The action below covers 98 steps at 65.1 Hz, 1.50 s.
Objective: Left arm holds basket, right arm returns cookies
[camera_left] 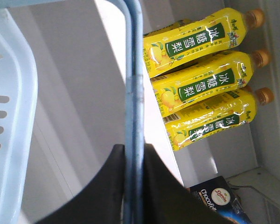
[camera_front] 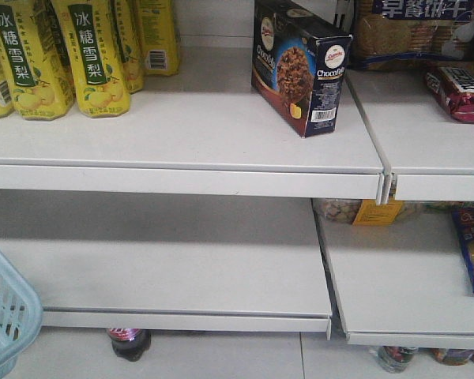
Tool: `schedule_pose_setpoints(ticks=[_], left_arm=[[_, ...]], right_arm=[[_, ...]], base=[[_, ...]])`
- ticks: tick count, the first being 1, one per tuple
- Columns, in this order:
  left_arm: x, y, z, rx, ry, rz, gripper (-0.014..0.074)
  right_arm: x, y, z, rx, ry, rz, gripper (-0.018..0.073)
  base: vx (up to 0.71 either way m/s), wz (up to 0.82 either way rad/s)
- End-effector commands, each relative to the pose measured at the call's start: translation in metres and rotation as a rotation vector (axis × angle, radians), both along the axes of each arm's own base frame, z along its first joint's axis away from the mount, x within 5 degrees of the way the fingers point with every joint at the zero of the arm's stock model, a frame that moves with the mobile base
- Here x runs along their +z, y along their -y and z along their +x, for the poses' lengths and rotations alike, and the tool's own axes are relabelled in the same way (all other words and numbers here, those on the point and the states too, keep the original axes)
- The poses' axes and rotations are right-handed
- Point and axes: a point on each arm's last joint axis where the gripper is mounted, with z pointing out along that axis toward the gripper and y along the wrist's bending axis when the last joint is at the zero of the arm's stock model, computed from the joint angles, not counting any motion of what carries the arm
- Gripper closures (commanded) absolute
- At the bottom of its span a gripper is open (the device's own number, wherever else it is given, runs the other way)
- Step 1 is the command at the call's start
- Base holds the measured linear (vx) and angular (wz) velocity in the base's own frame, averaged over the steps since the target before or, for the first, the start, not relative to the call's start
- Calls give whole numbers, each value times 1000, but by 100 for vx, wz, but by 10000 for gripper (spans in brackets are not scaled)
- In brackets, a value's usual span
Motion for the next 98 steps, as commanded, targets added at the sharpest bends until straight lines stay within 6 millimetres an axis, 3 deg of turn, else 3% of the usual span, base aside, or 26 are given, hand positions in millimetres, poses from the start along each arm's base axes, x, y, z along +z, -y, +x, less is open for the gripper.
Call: schedule_pose_setpoints(ticks=[1, 23, 45, 54, 76, 98], left_arm=[[18, 6, -4, -66, 127, 21, 599], [16, 3, -4, 14, 114, 337, 599], [12, 1, -3, 106, 15, 933, 599], [8, 1, -3, 99, -32, 1086, 599], [-3, 2, -1, 70, -99, 1280, 599], [-3, 2, -1, 69, -103, 1291, 599]], right_arm=[[12, -1, 0, 16, 71, -28, 570], [12, -1, 0, 16, 71, -28, 570], [12, -1, 0, 16, 71, -28, 570], [12, -1, 0, 16, 71, -28, 570], [12, -1, 0, 16, 71, -28, 570], [12, -1, 0, 16, 71, -28, 570]], base=[[0, 0], [0, 0], [0, 0], [0, 0], [0, 0], [0, 0]])
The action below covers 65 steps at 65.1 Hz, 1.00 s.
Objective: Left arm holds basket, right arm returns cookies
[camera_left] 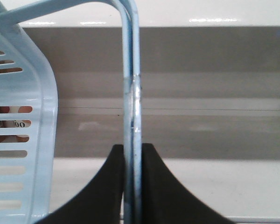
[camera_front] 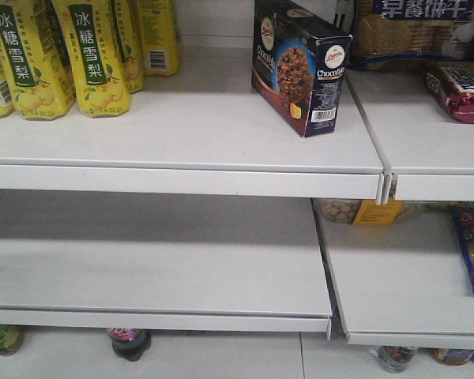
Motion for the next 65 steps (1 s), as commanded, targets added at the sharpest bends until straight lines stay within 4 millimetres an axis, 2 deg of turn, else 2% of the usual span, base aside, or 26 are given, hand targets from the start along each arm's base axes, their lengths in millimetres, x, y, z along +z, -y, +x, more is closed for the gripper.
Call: schedule_pose_setpoints(ticks=[1, 65], left_arm=[[19, -1, -2, 13, 145, 40, 599], [20, -1, -2, 12, 141, 40, 599]], right_arm=[[12, -1, 0, 16, 71, -28, 570], [12, -1, 0, 16, 71, -28, 570]], base=[[0, 0], [0, 0]])
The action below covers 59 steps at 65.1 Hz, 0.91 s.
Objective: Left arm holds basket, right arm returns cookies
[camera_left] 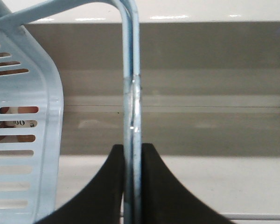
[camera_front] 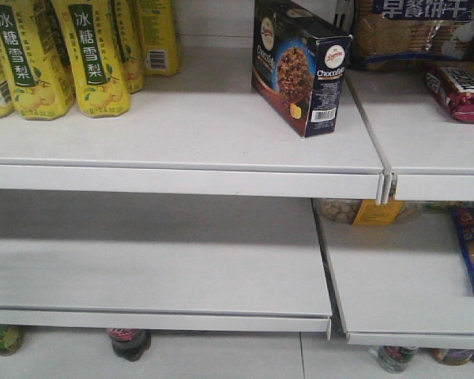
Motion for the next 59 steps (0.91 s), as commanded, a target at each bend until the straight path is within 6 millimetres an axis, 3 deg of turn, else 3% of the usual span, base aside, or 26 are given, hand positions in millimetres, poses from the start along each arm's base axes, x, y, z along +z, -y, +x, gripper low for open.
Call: schedule_pose_setpoints(ticks=[1, 21, 49, 59], left_arm=[[21, -1, -2, 13, 149, 38, 599], [21, -1, -2, 13, 149, 38, 599], [20, -1, -2, 12, 144, 38, 599], [20, -1, -2, 12, 144, 38, 599]], right_arm=[[12, -1, 0, 15, 71, -31, 570], [16, -4, 0, 35, 119, -45, 570], [17, -13, -4, -50, 124, -283, 570], [1, -14, 4, -69, 125, -326, 570]], base=[[0, 0], [0, 0], [0, 0], [0, 0]])
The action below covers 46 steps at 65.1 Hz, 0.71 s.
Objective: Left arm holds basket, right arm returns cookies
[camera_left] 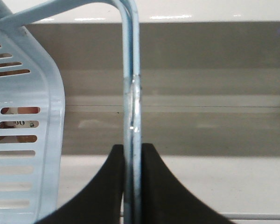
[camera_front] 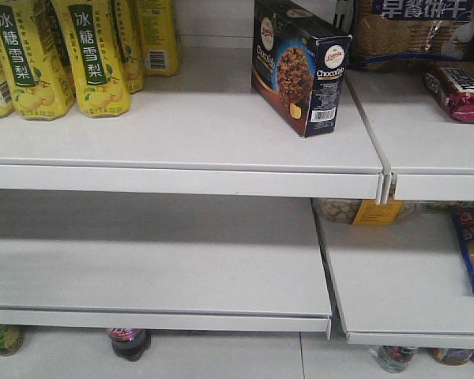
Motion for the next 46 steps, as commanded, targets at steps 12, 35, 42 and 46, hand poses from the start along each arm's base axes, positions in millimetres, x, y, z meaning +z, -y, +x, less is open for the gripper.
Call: schedule_pose_setpoints(ticks=[12, 35, 42, 46], left_arm=[[20, -1, -2, 13, 145, 37, 599], [20, -1, -2, 13, 145, 37, 599], [20, -1, -2, 13, 145, 37, 599], [20, -1, -2, 13, 145, 37, 599]], right_arm=[[-36, 1, 14, -21, 126, 1, 570], [-106, 2, 25, -23, 110, -71, 570], [-120, 2, 25, -22, 147, -60, 570], [-129, 2, 24, -22, 160, -53, 570]], base=[[0, 0], [0, 0], [0, 0], [0, 0]])
